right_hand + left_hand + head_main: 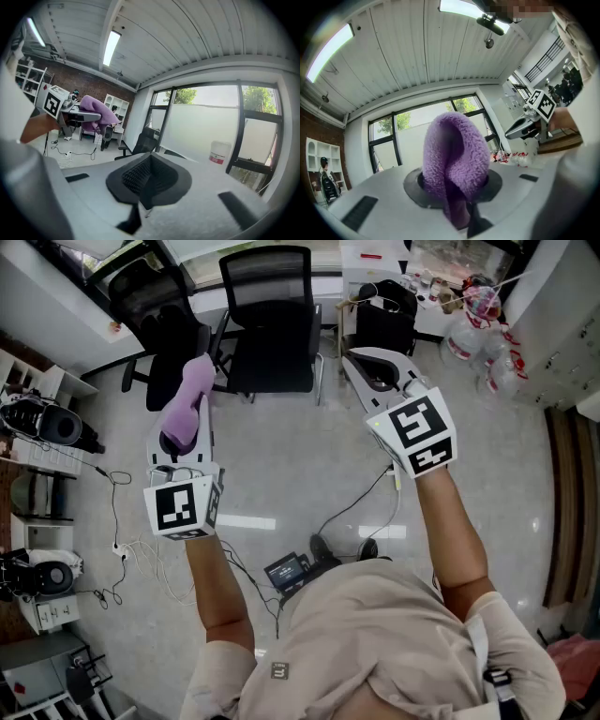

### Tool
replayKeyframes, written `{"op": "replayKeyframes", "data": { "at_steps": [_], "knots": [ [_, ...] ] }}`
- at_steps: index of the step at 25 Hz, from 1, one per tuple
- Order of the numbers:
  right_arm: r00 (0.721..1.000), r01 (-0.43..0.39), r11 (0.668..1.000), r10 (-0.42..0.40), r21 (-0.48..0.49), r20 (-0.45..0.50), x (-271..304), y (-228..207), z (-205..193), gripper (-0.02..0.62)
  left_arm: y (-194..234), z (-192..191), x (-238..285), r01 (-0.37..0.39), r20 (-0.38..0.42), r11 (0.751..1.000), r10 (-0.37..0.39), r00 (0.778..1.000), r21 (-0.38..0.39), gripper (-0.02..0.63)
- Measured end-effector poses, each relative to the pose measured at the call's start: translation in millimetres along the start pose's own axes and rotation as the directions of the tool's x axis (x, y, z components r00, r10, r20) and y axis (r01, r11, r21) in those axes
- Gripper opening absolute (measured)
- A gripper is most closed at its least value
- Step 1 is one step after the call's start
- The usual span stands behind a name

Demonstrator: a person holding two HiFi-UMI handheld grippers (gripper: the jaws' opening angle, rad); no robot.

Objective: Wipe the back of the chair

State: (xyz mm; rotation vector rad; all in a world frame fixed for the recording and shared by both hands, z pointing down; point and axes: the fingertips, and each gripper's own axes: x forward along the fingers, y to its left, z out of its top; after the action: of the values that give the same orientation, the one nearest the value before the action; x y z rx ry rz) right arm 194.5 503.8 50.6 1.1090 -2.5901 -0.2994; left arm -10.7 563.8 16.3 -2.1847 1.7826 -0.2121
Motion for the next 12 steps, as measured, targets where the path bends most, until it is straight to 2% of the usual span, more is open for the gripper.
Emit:
{"op": "replayKeyframes", "data": {
  "at_steps": [12],
  "knots": [
    [1.0,0.004,1.0,-0.004,0.01,-0.008,29.1,5.3,-0.8,-0.006,21.9,-16.8,15.3,0.011,-0.006,1.0,-0.011,1.0,-0.01,0.086]
  ]
}}
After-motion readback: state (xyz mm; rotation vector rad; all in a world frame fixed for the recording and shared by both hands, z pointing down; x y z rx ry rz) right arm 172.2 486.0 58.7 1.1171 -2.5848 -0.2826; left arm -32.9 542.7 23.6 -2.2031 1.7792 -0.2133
